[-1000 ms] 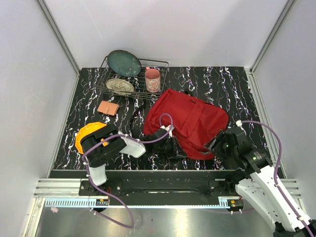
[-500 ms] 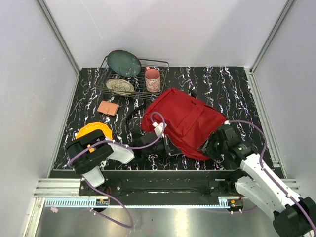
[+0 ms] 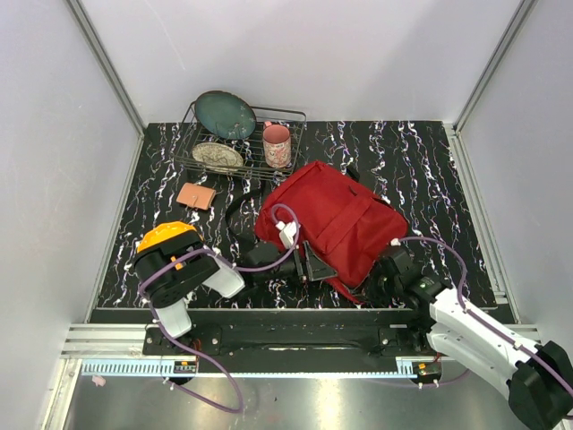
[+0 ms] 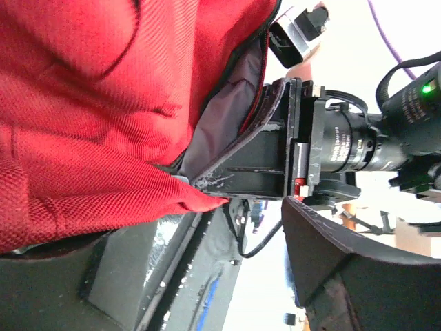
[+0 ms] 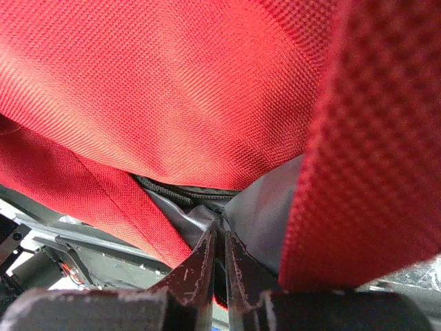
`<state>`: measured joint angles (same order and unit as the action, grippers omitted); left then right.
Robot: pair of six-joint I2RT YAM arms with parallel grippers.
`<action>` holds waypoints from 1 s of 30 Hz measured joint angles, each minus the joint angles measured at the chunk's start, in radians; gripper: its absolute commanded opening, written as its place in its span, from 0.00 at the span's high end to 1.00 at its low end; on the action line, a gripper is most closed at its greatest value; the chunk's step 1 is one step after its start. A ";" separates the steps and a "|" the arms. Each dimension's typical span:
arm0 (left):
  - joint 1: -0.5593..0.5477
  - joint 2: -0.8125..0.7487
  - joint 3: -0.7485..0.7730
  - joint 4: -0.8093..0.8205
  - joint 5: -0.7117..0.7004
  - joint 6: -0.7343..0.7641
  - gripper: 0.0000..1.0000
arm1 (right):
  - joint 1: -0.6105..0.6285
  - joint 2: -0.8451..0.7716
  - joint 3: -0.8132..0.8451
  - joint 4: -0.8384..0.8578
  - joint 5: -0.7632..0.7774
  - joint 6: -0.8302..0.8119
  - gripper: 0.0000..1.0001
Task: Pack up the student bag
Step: Zip the student bag at the center of the board.
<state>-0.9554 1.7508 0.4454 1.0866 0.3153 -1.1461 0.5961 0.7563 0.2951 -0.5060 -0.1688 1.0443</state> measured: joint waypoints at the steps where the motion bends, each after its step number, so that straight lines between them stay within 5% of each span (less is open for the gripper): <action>1: -0.003 0.000 -0.011 0.012 0.002 -0.017 0.15 | 0.001 -0.005 -0.008 0.006 0.002 0.008 0.86; 4: -0.007 -0.017 -0.072 0.022 -0.002 -0.068 0.04 | 0.006 -0.020 -0.033 0.021 0.010 0.028 0.87; 11: -0.056 -0.061 -0.032 -0.223 -0.028 -0.111 0.04 | 0.010 -0.069 -0.101 0.087 0.010 0.074 0.88; 14: -0.076 -0.057 0.039 -0.317 -0.037 -0.111 0.07 | 0.012 -0.102 -0.116 0.091 0.011 0.080 0.98; 18: -0.076 -0.028 0.092 -0.385 -0.054 -0.113 0.46 | 0.012 -0.120 -0.129 0.093 0.013 0.089 1.00; 21: -0.069 0.002 0.096 -0.399 -0.063 -0.122 0.67 | 0.015 -0.119 -0.131 0.099 0.013 0.091 1.00; 24: -0.061 0.037 0.096 -0.390 -0.060 -0.136 1.00 | 0.019 -0.109 -0.130 0.106 0.013 0.091 1.00; 30: -0.056 0.068 0.032 -0.218 -0.058 -0.150 1.00 | 0.026 -0.051 -0.118 0.139 0.000 0.086 0.94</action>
<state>-1.0115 1.8187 0.4774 0.8688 0.2577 -1.2964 0.6216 0.7052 0.1772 -0.3668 -0.1684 1.1305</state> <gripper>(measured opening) 0.030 0.012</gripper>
